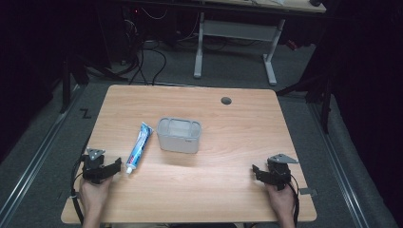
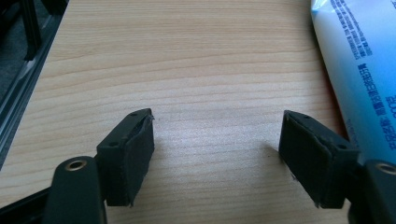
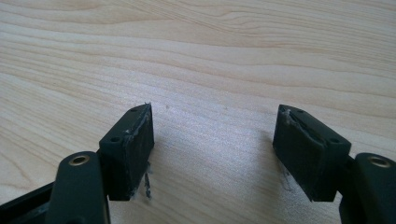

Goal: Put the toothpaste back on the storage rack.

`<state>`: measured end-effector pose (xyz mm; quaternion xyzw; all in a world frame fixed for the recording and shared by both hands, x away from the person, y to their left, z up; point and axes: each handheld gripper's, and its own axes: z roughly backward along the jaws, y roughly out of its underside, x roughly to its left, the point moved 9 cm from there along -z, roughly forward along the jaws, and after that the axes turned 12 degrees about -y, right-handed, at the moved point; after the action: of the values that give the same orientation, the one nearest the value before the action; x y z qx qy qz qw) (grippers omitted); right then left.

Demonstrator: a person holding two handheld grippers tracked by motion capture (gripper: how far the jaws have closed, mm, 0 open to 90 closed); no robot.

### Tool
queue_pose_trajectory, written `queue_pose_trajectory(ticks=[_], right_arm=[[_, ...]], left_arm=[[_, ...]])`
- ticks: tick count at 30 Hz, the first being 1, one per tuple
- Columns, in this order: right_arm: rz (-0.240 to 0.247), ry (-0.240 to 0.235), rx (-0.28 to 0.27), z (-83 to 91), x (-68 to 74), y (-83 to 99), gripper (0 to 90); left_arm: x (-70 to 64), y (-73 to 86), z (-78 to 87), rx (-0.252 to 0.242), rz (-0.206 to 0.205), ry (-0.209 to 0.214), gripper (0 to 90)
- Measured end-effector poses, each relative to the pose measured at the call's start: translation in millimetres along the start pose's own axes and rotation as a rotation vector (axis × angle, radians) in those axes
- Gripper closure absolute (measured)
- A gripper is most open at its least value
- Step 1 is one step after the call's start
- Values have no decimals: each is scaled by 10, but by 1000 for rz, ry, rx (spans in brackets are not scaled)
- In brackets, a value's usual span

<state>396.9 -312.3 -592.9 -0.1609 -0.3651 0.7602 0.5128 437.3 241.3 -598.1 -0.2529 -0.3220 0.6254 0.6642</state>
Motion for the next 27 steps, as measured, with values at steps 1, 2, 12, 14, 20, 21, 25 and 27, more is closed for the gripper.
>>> queue_pose_trajectory(ticks=[1,2,12,14,20,21,25,27], right_arm=[[1,0,0,0,0,0,291],[1,0,0,0,0,0,291],[1,-1,0,0,-1,-1,292],[2,-1,0,-1,-1,-1,292],[1,-1,0,-1,0,-1,292],[2,-1,0,-1,-1,-1,292],[3,-2,-1,-2,-1,-2,292],[4,-2,0,-2,-1,-2,292]], left_arm=[[-2,0,-2,0,-5,-6,265],[-2,0,-2,0,-5,-6,265],[7,6,11,2,3,26,228],[7,16,22,14,5,26,211],[4,23,51,17,9,50,222],[1,23,57,16,8,51,222],[-9,15,95,15,21,69,238],[-10,12,110,14,24,77,249]])
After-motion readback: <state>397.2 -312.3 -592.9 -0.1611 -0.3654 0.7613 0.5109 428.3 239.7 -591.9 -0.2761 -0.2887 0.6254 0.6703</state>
